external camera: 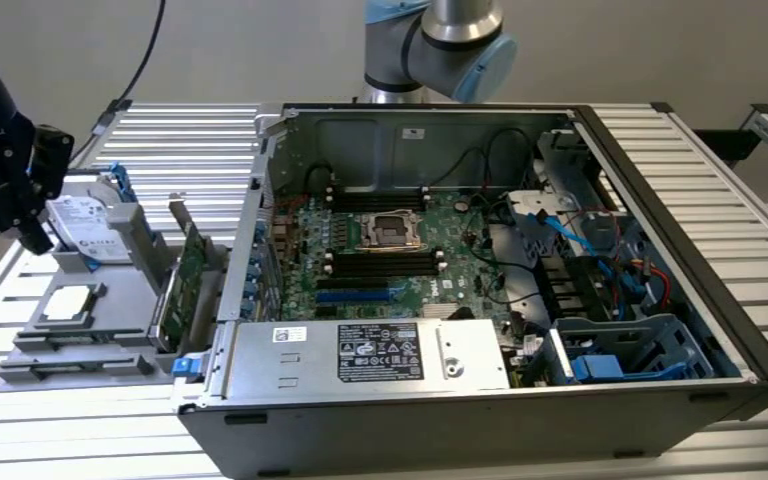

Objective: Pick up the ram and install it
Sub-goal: 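Pick up the ram and move it above insertion slot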

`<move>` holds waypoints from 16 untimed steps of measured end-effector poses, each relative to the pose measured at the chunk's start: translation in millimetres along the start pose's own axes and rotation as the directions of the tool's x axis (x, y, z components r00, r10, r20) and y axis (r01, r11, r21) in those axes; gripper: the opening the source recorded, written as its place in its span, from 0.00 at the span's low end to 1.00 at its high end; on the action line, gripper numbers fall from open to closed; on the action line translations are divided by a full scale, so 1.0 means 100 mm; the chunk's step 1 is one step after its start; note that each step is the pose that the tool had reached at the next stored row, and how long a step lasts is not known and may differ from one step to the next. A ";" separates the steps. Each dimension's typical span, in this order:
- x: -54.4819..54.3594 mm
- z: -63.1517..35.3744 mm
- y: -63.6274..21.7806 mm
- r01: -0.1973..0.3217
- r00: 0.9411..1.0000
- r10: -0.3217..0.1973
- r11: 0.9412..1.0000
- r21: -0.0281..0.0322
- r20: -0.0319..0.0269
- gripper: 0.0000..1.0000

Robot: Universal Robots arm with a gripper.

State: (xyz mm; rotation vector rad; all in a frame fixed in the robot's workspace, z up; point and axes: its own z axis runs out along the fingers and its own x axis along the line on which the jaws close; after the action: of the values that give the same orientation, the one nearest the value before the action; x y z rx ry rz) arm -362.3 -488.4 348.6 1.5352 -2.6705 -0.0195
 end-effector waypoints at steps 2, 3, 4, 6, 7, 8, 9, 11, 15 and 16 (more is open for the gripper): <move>0.00 0.001 0.000 0.036 0.999 -0.036 0.999 0.002 -0.002 0.11; 0.00 0.002 0.000 0.054 0.999 -0.054 0.999 0.002 -0.002 0.11; 0.00 0.003 0.000 0.072 0.997 -0.072 0.997 0.003 -0.003 0.11; 0.00 0.004 0.000 0.109 0.994 -0.109 0.994 0.005 -0.005 0.11; 0.00 0.005 0.000 0.127 0.992 -0.127 0.992 0.006 -0.006 0.11; 0.00 0.005 0.000 0.145 0.989 -0.145 0.989 0.006 -0.007 0.11; 0.00 0.006 0.000 0.163 0.987 -0.163 0.987 0.007 -0.007 0.11; 0.00 0.008 -0.001 0.199 0.980 -0.198 0.980 0.008 -0.009 0.11; 0.00 0.011 -0.001 0.269 0.963 -0.269 0.963 0.011 -0.013 0.11; 0.00 0.012 -0.001 0.287 0.958 -0.287 0.958 0.012 -0.014 0.11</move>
State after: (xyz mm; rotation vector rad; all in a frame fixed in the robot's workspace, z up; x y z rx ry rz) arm -362.3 -488.4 347.4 1.9063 -2.4181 -0.0056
